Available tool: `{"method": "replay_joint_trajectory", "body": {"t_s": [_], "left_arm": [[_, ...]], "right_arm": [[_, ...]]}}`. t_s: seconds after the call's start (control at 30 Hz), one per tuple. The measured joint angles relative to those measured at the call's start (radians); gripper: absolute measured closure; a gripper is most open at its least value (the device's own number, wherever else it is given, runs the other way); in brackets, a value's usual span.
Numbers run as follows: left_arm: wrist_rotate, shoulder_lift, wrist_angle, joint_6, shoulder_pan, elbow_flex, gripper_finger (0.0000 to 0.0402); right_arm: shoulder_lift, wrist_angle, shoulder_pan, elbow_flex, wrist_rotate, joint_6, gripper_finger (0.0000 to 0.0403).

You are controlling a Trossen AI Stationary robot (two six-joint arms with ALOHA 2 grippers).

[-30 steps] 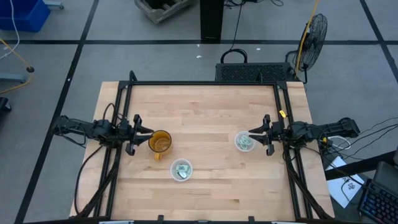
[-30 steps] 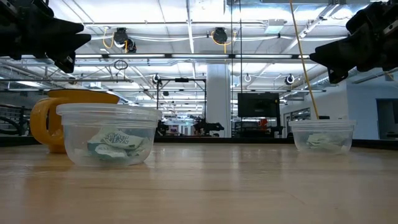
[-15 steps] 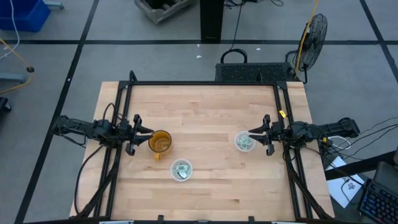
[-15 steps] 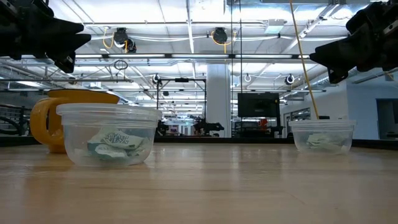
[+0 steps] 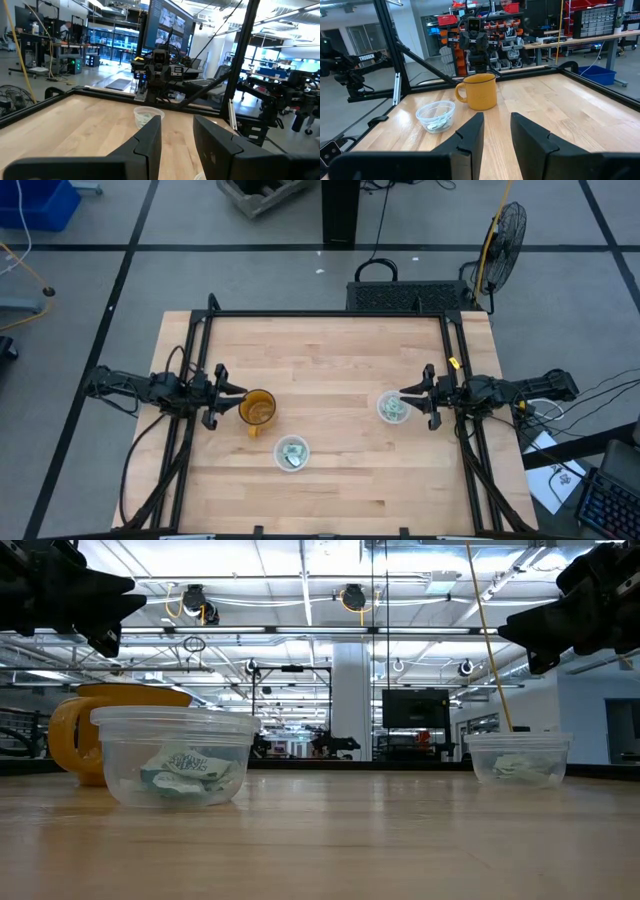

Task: Pick and place Stevia / Truvia into bins
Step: Return to Home Position

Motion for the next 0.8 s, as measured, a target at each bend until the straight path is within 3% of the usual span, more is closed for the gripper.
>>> {"method": "replay_joint_trajectory", "body": {"t_s": [0.8], "left_arm": [[0.0, 0.0, 0.0, 0.0, 0.0, 0.0, 0.0284]], "right_arm": [[0.0, 0.0, 0.0, 0.0, 0.0, 0.0, 0.0314]]}}
